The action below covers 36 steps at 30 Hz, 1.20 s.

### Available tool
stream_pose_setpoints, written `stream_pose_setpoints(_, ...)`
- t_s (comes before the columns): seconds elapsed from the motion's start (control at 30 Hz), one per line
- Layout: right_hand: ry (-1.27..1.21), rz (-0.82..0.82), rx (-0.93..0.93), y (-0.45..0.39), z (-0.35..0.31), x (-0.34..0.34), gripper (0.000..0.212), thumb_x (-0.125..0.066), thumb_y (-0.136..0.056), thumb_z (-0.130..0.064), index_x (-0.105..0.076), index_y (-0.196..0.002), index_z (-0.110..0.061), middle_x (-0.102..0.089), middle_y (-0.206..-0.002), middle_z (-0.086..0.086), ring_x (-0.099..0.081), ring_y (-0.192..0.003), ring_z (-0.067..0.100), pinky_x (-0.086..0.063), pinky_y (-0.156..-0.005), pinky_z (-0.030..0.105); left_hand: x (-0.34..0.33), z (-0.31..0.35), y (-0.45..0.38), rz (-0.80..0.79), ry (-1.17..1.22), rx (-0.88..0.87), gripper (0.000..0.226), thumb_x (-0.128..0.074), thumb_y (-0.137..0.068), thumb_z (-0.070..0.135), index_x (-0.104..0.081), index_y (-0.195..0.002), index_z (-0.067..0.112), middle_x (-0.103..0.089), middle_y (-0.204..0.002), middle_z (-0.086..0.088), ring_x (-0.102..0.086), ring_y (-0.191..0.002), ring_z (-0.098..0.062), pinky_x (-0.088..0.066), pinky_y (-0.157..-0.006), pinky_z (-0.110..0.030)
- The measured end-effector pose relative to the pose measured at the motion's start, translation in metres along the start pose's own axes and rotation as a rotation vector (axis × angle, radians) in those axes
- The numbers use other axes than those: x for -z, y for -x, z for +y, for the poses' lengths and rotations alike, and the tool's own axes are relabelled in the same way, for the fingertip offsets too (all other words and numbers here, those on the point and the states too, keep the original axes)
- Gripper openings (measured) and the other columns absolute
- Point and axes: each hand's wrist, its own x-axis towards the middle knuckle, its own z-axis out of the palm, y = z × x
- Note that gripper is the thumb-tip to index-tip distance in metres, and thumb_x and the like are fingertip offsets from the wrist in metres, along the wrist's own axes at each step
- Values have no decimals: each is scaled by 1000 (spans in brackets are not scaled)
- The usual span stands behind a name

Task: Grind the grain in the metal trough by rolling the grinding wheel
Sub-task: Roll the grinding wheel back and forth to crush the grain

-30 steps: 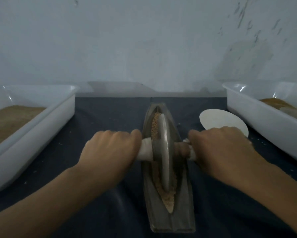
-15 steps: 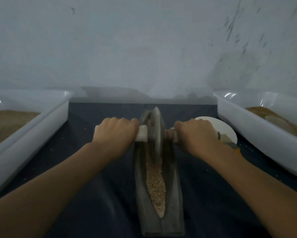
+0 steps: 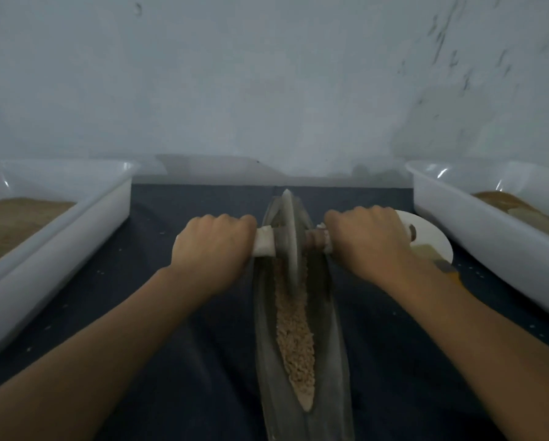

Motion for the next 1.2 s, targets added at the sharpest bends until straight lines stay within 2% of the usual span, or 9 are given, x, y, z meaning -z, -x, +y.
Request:
stream_pose_setpoints(0.1, -25, -33, 8, -7, 2, 3, 21, -56, -83, -28, -36, -78, -24, -50, -73, 0, -57, -71, 29, -30, -57, 34, 6, 0, -5, -69, 31, -7, 26, -56, -84, 27, -31, -79, 23, -26, -62, 6, -31, -54, -20, -28, -53, -33)
stream_pose_setpoints(0.23, -83, -44, 88, 44, 3, 15, 27, -60, -80, -37, -34, -74, -29, -38, -60, -7, -41, -55, 21, -28, -50, 30, 34, 4, 25, -83, 6, -105, 39, -63, -79, 35, -24, -80, 28, -25, -62, 9, -25, -50, -13, -20, -47, -28)
stream_pose_setpoints(0.4, -77, 80, 159, 84, 1, 31, 44, -76, -58, -32, -33, -66, -28, -30, -48, -9, -39, -39, 18, -32, -40, 29, 63, 3, 62, -20, 39, -220, 63, -82, -38, 20, -28, -69, 24, -27, -50, 10, -15, -40, -14, -2, -47, -19)
stream_pose_setpoints(0.57, -45, 28, 58, 34, 0, 7, 37, -63, -79, -32, -28, -67, -28, -31, -56, -6, -42, -55, 23, -29, -53, 32, 28, 4, 28, -31, -67, -111, 39, -71, -68, 22, -32, -73, 22, -34, -55, 7, -29, -43, -19, -16, -44, -27)
stream_pose_setpoints(0.67, -61, 15, -3, 1, 3, -8, 24, -59, -82, -30, -37, -74, -24, -52, -68, 2, -53, -65, 31, -30, -55, 33, 9, 1, -4, 0, -70, -35, 26, -58, -81, 23, -32, -77, 21, -38, -60, 3, -45, -54, -26, -25, -51, -33)
stream_pose_setpoints(0.77, -55, 19, 4, -3, 5, -6, 20, -57, -84, -32, -41, -76, -24, -58, -76, 5, -54, -67, 31, -32, -57, 33, 13, 0, -12, -49, -27, -45, 27, -58, -83, 24, -31, -80, 22, -27, -62, 4, -32, -53, -21, -27, -54, -33)
stream_pose_setpoints(0.93, -54, 103, 164, 59, 0, 21, 49, -77, -61, -34, -28, -64, -29, -22, -49, -10, -30, -40, 15, -19, -42, 24, 42, 4, 43, -12, 34, -178, 48, -76, -62, 32, -31, -76, 26, -27, -56, 9, -19, -45, -12, -13, -45, -26)
stream_pose_setpoints(1.03, -70, 82, 198, 78, 1, 30, 48, -80, -53, -28, -34, -64, -26, -28, -45, -9, -34, -34, 16, -24, -40, 23, 55, 3, 65, 3, 52, -188, 57, -85, -33, 20, -38, -65, 20, -36, -46, 6, -16, -39, -14, -8, -46, -19)
stream_pose_setpoints(1.2, 13, 67, 103, 38, -1, 13, 33, -64, -76, -29, -32, -71, -25, -32, -53, -5, -43, -49, 22, -17, -47, 28, 22, 5, 36, -7, -36, -85, 41, -68, -73, 27, -27, -76, 25, -29, -58, 7, -31, -48, -17, -23, -47, -29)
